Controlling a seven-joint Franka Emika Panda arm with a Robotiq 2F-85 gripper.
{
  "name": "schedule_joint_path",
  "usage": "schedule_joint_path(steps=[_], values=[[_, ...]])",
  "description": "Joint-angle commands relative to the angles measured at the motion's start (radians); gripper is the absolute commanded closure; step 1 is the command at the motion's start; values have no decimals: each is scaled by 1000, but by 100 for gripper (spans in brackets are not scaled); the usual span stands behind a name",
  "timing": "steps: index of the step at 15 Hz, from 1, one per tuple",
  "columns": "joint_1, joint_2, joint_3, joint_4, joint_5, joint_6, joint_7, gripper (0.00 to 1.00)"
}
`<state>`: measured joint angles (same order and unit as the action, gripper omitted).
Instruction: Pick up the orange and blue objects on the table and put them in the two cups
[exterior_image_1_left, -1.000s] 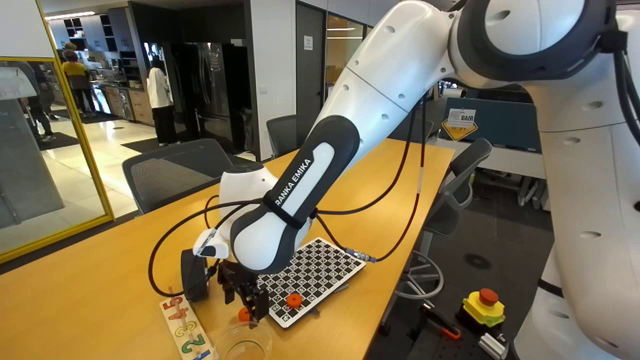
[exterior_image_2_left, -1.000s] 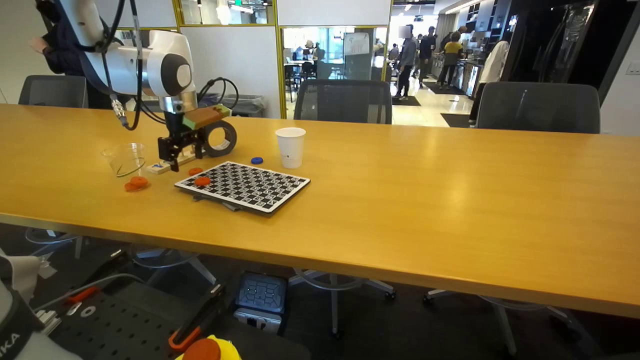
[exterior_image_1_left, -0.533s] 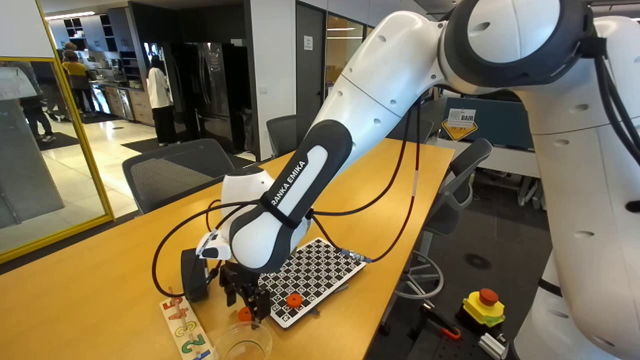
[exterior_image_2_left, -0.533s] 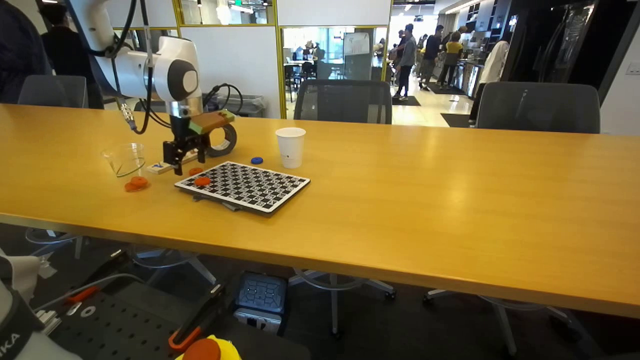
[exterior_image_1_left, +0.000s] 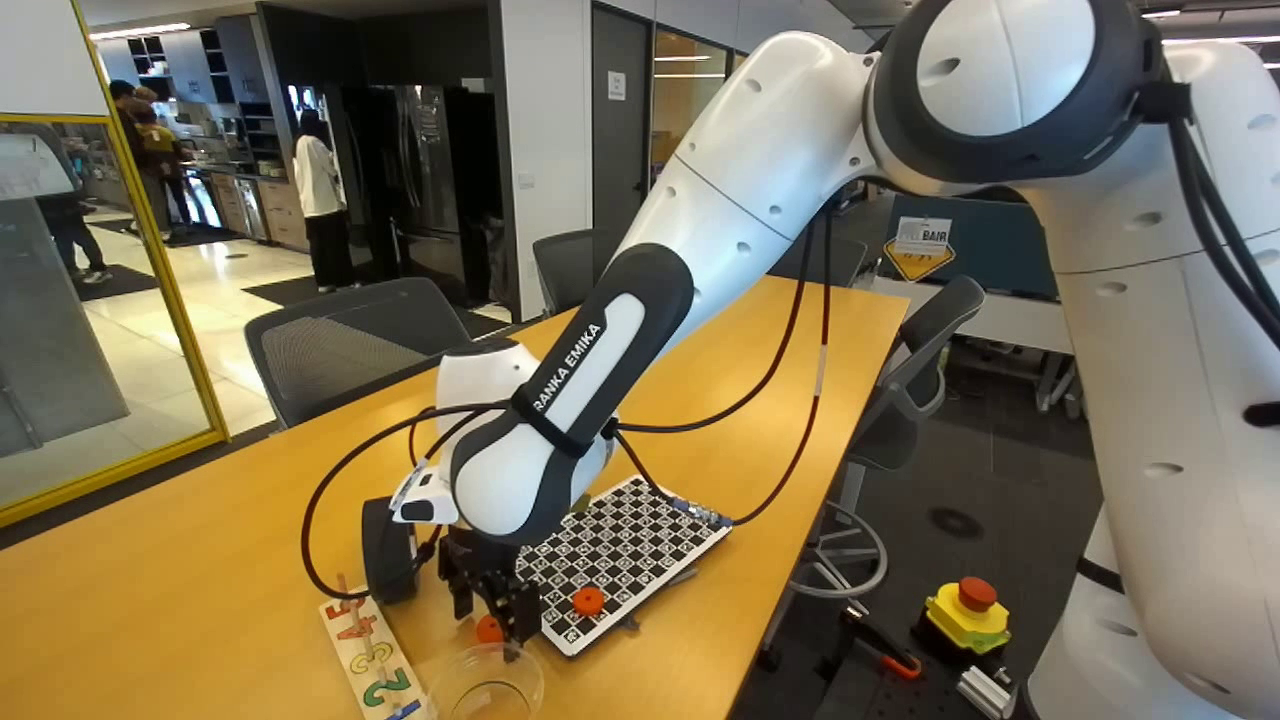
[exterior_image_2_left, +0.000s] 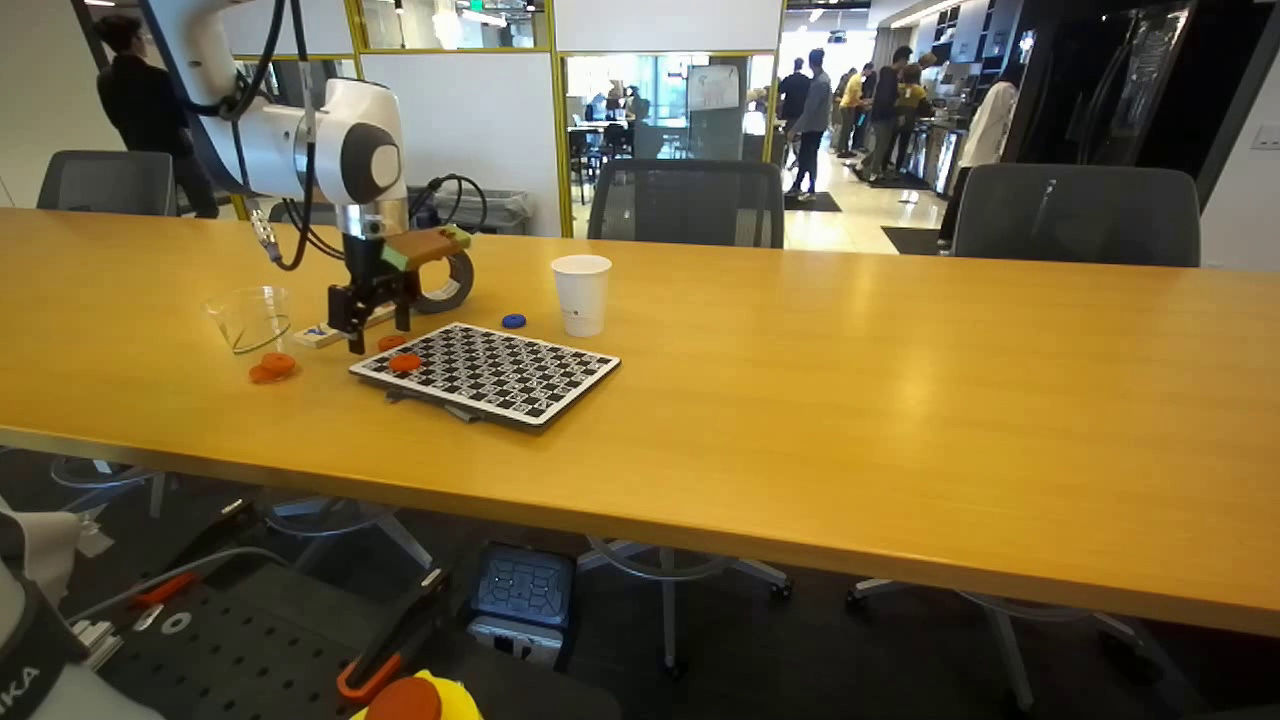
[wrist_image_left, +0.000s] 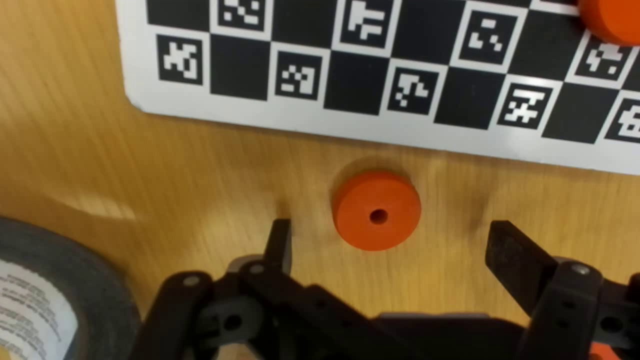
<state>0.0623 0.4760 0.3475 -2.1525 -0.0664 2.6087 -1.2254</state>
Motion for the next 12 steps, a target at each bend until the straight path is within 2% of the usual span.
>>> schedule_joint_path(steps=[1,5,11,12], values=[[-7,16,5,37,22,-32,-21,0],[19,6,-27,34,-9,-38,17,0],[18,9,-32,34,-5,-36,16,0],[13,10,-27,32,1,-27,9,25]])
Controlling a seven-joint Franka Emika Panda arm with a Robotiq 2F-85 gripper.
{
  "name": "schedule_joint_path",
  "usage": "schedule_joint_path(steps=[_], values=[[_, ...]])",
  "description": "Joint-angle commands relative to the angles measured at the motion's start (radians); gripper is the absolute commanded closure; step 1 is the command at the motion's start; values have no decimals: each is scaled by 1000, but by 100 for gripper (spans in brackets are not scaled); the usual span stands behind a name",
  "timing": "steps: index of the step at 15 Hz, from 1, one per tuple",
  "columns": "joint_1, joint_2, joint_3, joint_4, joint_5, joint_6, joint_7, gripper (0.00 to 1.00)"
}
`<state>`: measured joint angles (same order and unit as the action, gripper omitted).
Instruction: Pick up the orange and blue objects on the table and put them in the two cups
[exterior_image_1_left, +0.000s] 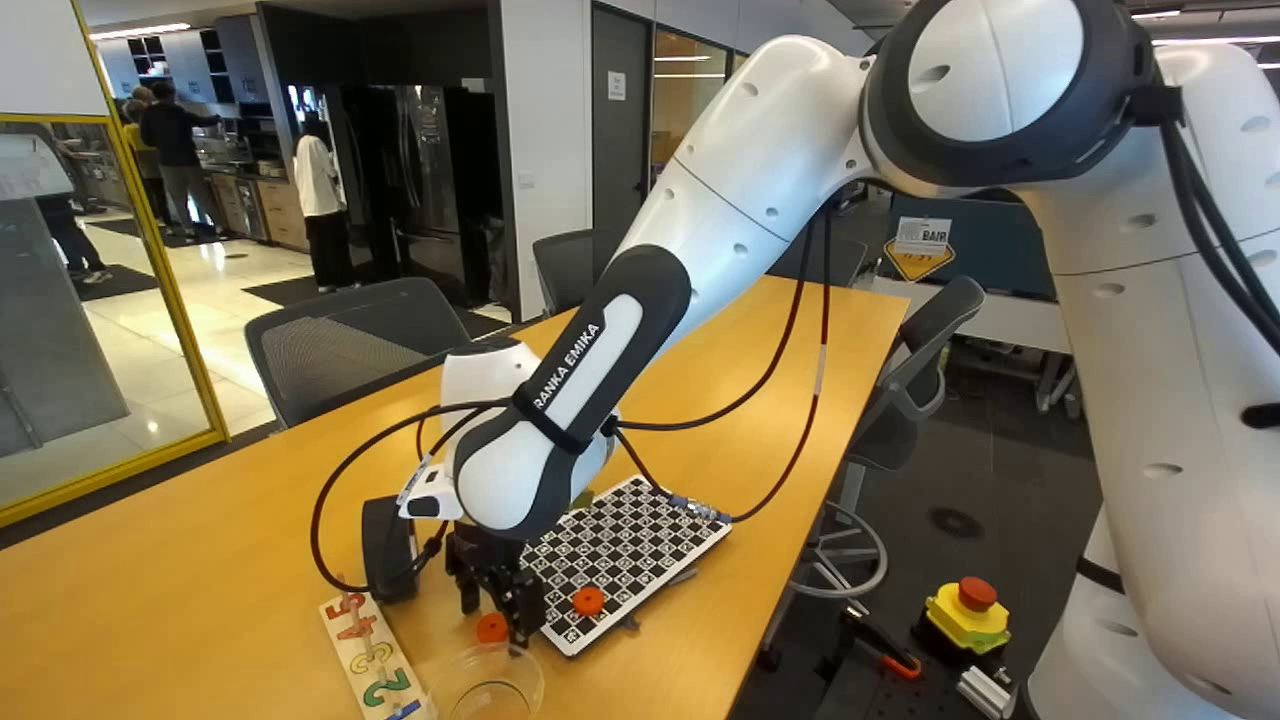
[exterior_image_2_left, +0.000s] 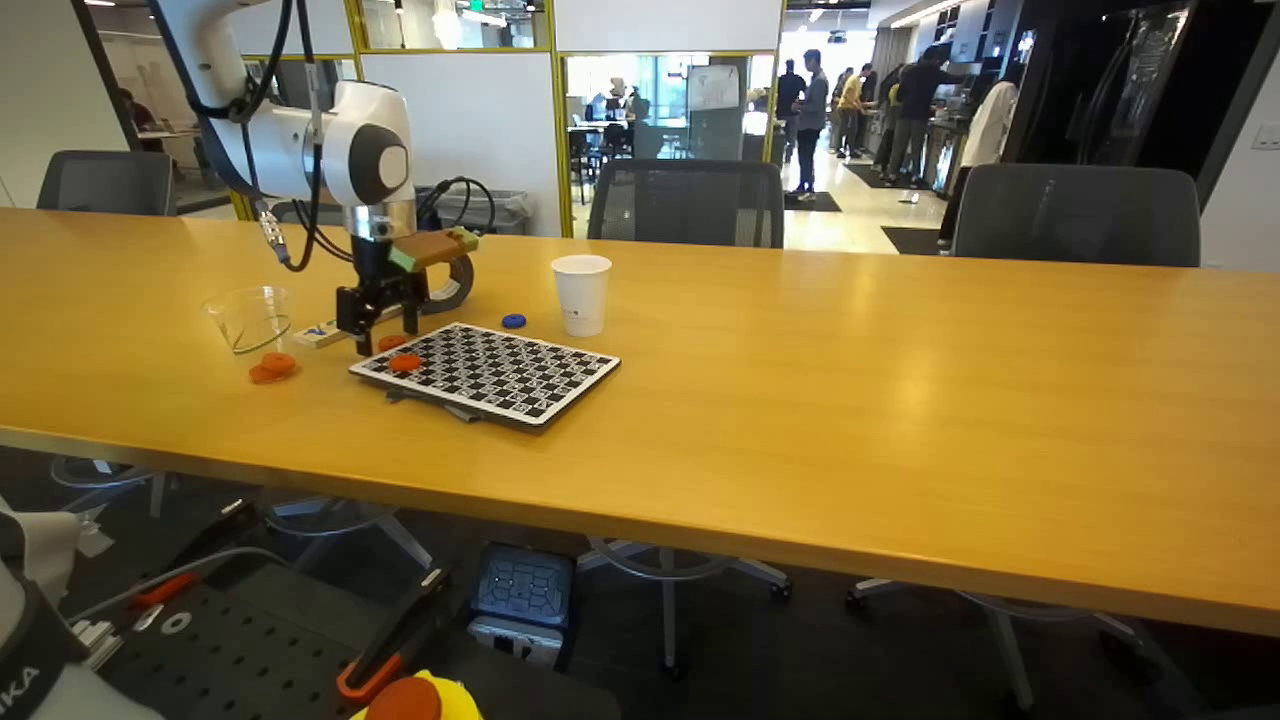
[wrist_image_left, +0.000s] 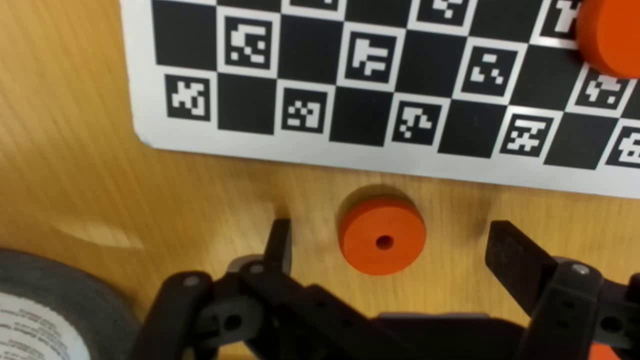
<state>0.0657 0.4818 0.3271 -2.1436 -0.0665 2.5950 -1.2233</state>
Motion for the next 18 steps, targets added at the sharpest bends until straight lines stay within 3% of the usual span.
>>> schedule_joint_path(steps=[1,8,12,18], values=[[8,5,-4,24,5,-15,6,26],[6,8,-3,40,9,-17,4,80],[2,-3,0,38,18,-27,8,78],[63,-128,-25,-32,-15,-9,188,79]])
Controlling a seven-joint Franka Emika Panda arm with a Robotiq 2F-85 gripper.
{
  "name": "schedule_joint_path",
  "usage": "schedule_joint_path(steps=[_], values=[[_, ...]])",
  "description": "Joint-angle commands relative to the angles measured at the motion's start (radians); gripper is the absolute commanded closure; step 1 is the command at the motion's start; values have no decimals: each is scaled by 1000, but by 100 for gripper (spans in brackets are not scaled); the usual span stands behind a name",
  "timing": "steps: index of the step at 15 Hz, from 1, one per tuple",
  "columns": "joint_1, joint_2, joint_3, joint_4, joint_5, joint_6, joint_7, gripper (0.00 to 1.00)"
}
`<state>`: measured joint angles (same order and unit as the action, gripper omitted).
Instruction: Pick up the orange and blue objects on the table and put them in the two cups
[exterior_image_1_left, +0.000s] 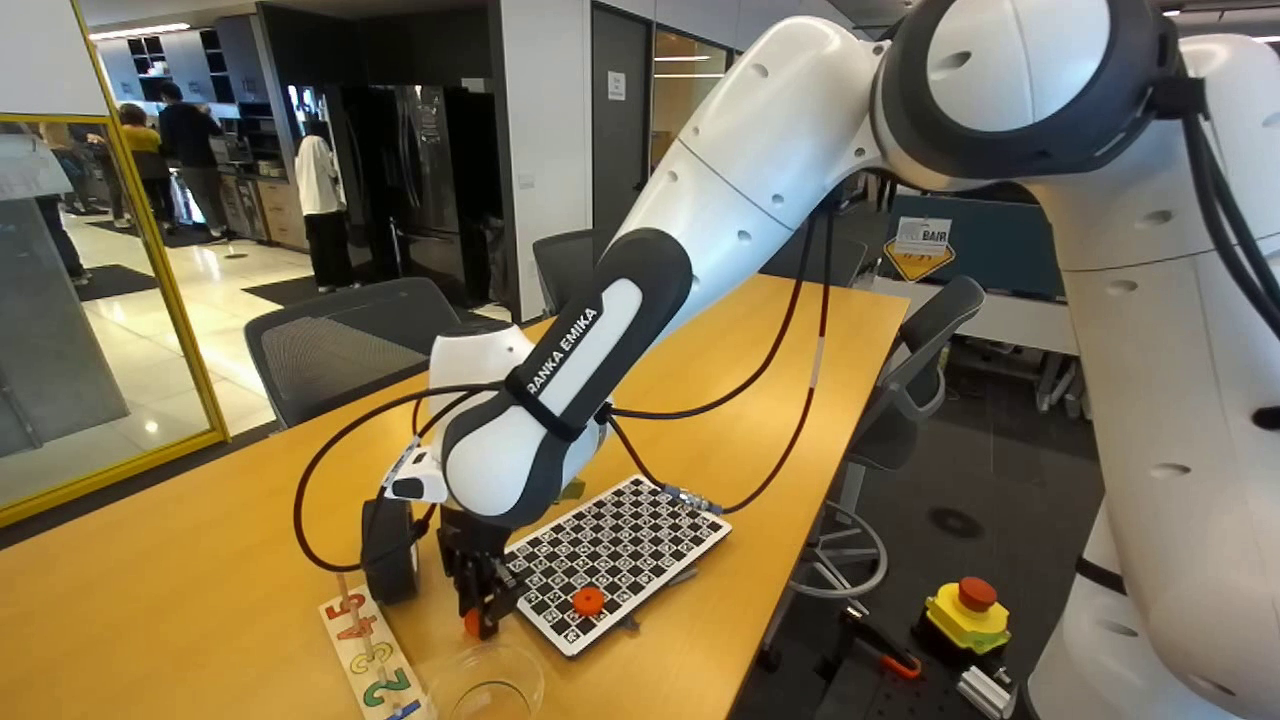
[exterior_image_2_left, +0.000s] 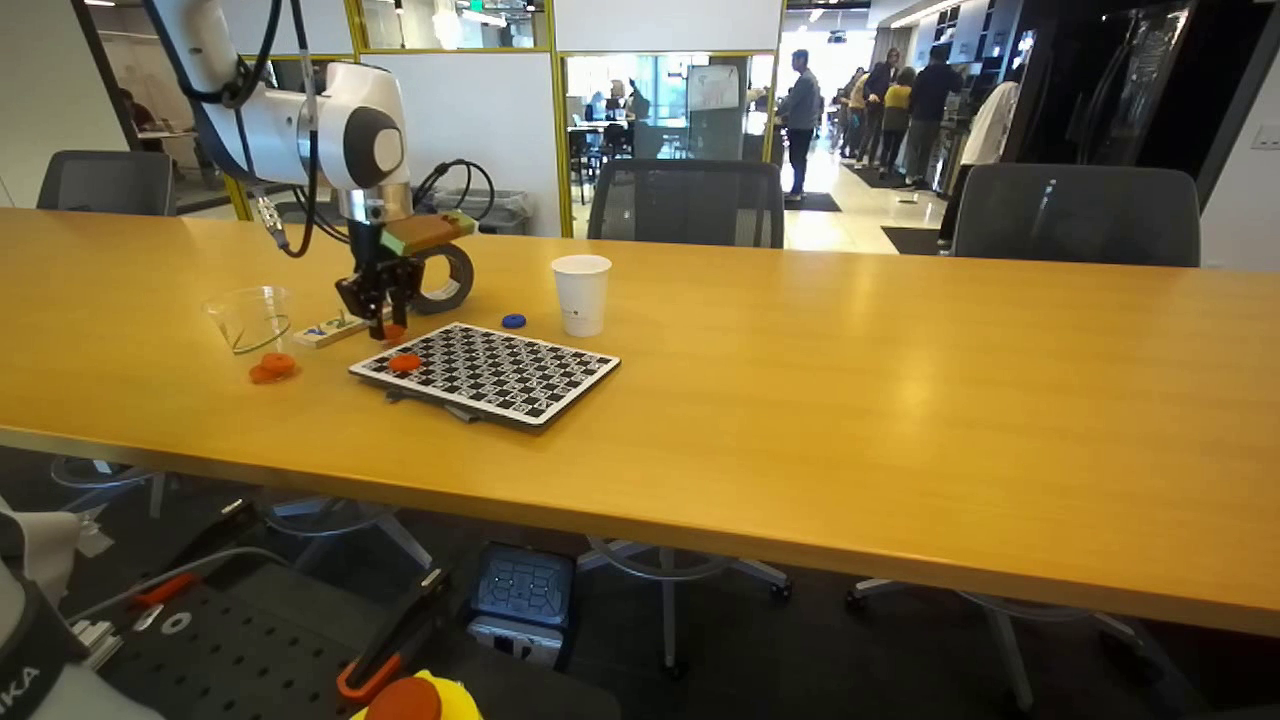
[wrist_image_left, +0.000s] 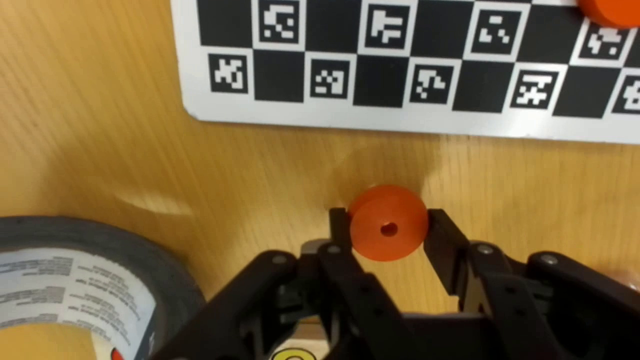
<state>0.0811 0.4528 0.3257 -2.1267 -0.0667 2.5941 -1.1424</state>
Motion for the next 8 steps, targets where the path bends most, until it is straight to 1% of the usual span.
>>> schedule_joint_path(steps=[1,3,5,7,8], values=[[66,-129,-31,-64,-30,-4,156,79],[99,-186,-43,-87,-65,-15,258,79],[137,-245,-61,-116,-127,-26,382,79],[167,-299,-62,-136,-187,-67,506,79],[175,-317,-52,-137,-194,-100,553,78]])
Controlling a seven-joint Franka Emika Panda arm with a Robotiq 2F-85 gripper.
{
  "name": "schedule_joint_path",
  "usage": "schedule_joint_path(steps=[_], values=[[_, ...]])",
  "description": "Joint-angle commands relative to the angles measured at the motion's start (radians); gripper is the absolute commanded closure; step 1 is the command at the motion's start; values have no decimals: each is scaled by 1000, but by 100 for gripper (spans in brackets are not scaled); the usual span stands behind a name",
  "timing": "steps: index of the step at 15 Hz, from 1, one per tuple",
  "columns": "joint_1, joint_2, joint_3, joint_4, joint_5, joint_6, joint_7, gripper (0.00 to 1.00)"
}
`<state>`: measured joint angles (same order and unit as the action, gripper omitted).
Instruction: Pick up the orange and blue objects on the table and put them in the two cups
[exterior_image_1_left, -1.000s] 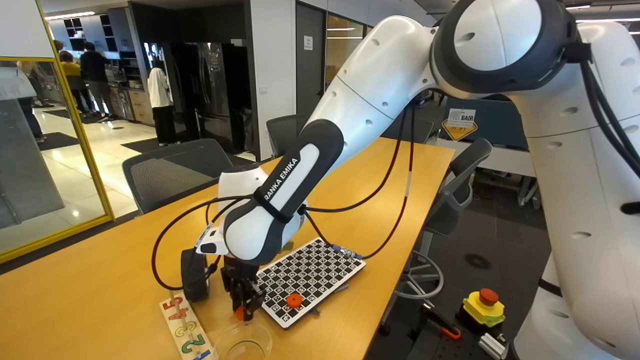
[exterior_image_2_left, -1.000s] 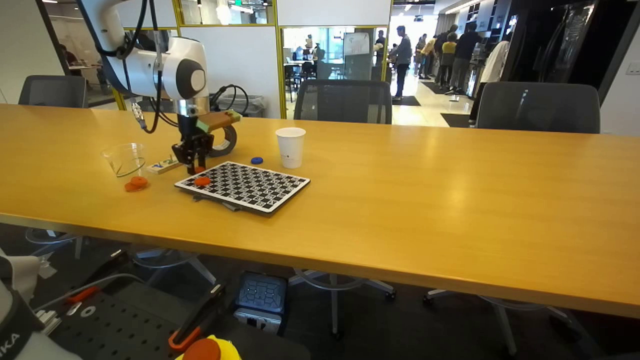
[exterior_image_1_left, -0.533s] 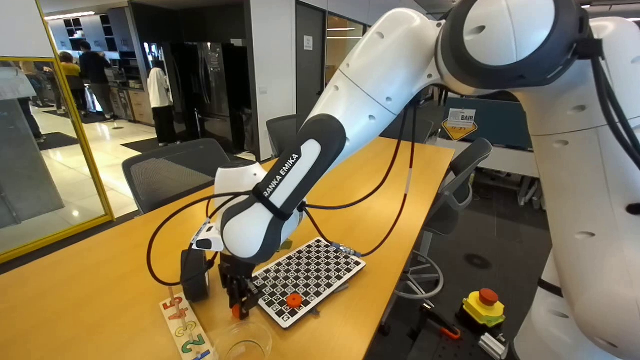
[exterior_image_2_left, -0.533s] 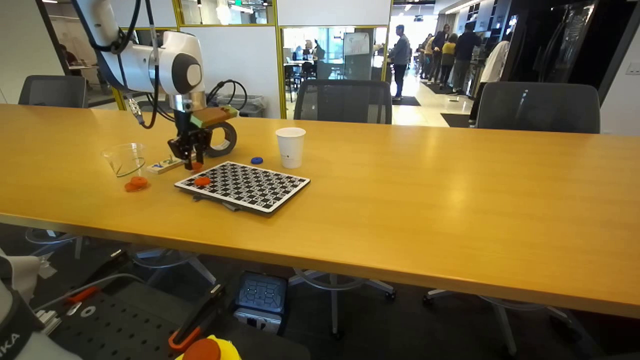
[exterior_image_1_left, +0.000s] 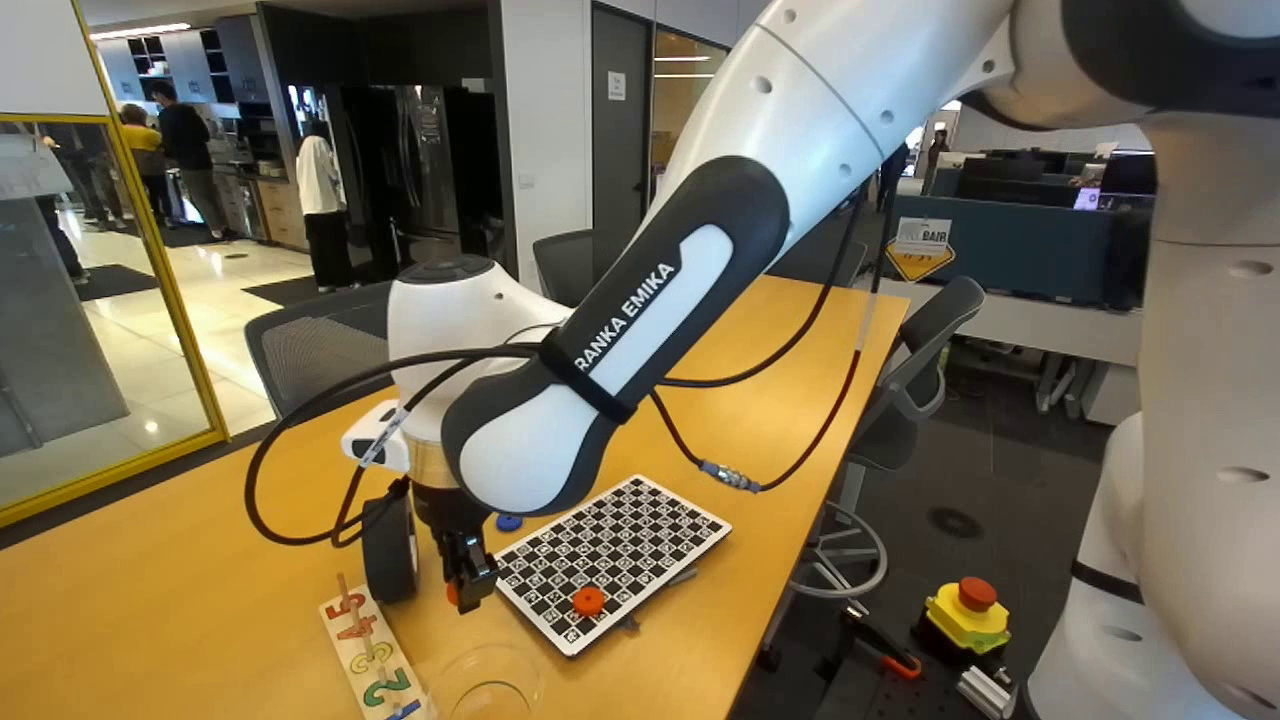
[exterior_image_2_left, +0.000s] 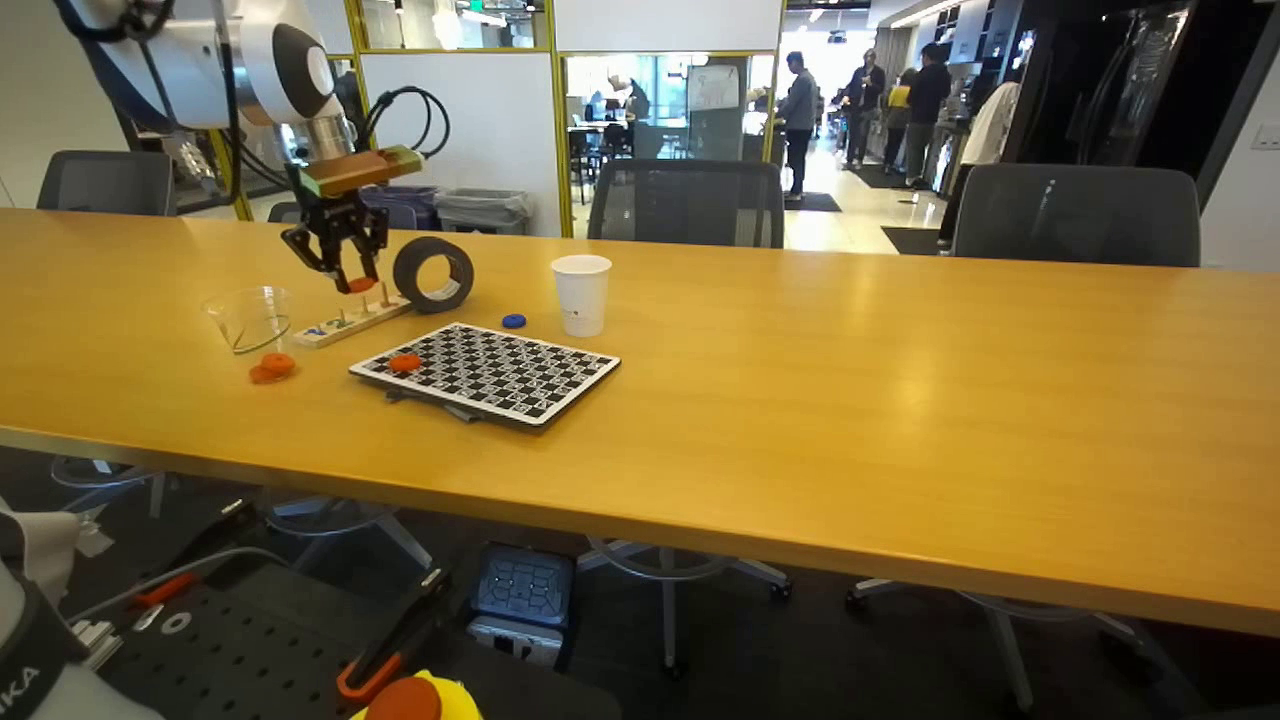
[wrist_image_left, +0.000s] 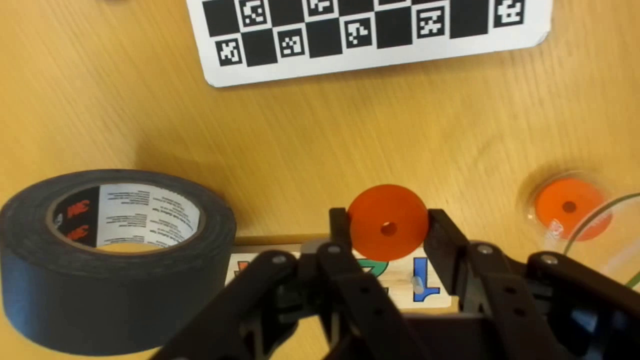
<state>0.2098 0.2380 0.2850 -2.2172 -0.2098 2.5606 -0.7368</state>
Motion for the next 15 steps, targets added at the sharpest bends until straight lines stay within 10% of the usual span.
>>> schedule_joint_path(steps=[1,15], values=[[53,-124,1,-55,-47,-93,189,79],[132,-202,93,-125,170,-152,360,79]])
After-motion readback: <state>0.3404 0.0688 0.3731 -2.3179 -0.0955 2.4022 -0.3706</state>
